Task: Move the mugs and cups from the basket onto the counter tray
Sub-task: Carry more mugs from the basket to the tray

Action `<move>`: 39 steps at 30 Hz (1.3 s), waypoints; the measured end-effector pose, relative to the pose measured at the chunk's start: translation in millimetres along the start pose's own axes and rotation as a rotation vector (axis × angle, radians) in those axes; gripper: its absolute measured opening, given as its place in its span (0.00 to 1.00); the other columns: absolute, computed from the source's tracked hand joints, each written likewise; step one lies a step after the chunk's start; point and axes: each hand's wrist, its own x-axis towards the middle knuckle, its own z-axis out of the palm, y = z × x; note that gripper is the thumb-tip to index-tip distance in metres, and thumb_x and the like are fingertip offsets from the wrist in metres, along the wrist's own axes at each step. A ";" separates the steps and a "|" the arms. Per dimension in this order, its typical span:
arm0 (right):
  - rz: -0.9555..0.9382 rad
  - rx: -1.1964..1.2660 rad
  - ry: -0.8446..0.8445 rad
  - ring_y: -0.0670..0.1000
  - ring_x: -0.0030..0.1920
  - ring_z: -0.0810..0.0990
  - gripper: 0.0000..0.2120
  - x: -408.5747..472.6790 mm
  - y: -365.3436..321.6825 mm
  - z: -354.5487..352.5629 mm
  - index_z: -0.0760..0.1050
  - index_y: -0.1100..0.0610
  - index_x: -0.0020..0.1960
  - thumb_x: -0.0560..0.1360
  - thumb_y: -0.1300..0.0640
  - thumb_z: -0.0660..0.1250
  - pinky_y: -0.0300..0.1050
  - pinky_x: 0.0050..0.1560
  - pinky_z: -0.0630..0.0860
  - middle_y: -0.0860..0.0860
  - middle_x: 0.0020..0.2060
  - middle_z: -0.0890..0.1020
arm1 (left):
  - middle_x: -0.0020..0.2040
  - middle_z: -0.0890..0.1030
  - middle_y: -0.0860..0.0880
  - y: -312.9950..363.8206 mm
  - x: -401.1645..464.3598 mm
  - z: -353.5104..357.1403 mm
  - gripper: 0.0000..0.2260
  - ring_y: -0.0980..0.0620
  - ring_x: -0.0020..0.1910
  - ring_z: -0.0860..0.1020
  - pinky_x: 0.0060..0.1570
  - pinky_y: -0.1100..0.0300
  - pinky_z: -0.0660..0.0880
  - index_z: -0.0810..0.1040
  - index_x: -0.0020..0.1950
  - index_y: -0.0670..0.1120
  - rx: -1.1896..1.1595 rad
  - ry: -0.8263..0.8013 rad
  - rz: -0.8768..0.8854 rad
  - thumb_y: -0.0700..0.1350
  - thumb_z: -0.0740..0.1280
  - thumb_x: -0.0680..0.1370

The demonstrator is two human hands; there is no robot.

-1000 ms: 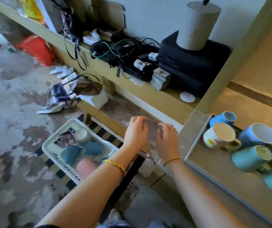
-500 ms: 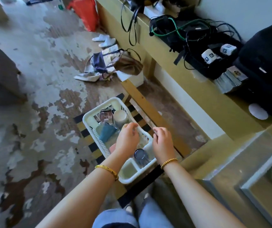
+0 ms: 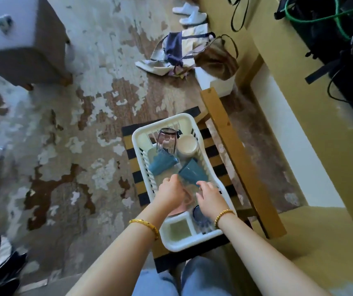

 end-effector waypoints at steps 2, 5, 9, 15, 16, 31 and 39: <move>0.044 -0.026 -0.100 0.54 0.67 0.68 0.20 19.4 4.7 9.8 0.61 0.57 0.71 0.80 0.57 0.56 0.49 0.66 0.66 0.55 0.68 0.67 | 0.67 0.67 0.38 -9.2 16.7 11.4 0.22 0.39 0.65 0.69 0.62 0.50 0.69 0.58 0.71 0.41 -0.049 -0.051 -0.090 0.43 0.59 0.78; 0.077 -0.069 -0.217 0.56 0.68 0.68 0.22 47.0 12.7 23.1 0.59 0.57 0.72 0.80 0.56 0.56 0.50 0.67 0.66 0.55 0.71 0.64 | 0.66 0.69 0.38 -25.9 37.3 28.5 0.26 0.40 0.62 0.72 0.58 0.52 0.72 0.56 0.72 0.41 -0.152 -0.103 -0.223 0.43 0.62 0.77; 0.098 -0.132 -0.342 0.58 0.68 0.68 0.22 76.5 22.3 37.6 0.57 0.58 0.73 0.80 0.56 0.55 0.52 0.67 0.66 0.57 0.72 0.62 | 0.62 0.73 0.39 -47.3 58.4 44.7 0.25 0.41 0.58 0.75 0.56 0.49 0.74 0.59 0.69 0.40 -0.304 -0.068 -0.358 0.42 0.65 0.75; 0.108 -0.177 -0.432 0.59 0.66 0.69 0.21 106.2 31.5 59.6 0.62 0.60 0.70 0.79 0.59 0.57 0.53 0.67 0.67 0.60 0.68 0.65 | 0.68 0.67 0.36 -55.0 80.0 64.4 0.39 0.39 0.63 0.72 0.62 0.44 0.71 0.43 0.76 0.43 -0.238 -0.059 -0.389 0.45 0.66 0.75; 0.112 -0.184 -0.447 0.60 0.65 0.70 0.20 108.2 33.6 63.9 0.62 0.61 0.70 0.78 0.60 0.56 0.53 0.66 0.67 0.61 0.67 0.66 | 0.69 0.65 0.37 -55.5 82.0 68.4 0.41 0.38 0.64 0.70 0.63 0.44 0.69 0.41 0.76 0.43 -0.228 -0.046 -0.387 0.46 0.67 0.75; 0.055 -0.272 -0.426 0.60 0.58 0.75 0.19 133.1 55.5 91.0 0.66 0.57 0.62 0.72 0.66 0.61 0.54 0.59 0.74 0.59 0.58 0.76 | 0.70 0.61 0.37 -50.4 111.1 104.0 0.49 0.36 0.69 0.62 0.68 0.43 0.62 0.37 0.76 0.52 -0.325 0.271 -0.529 0.57 0.71 0.69; 0.034 -0.039 -0.225 0.55 0.53 0.76 0.09 110.9 51.9 75.3 0.69 0.53 0.55 0.76 0.61 0.58 0.50 0.53 0.75 0.53 0.52 0.77 | 0.70 0.64 0.43 -40.3 86.2 96.3 0.50 0.40 0.66 0.65 0.62 0.46 0.69 0.38 0.75 0.55 -0.376 0.428 -0.411 0.56 0.72 0.67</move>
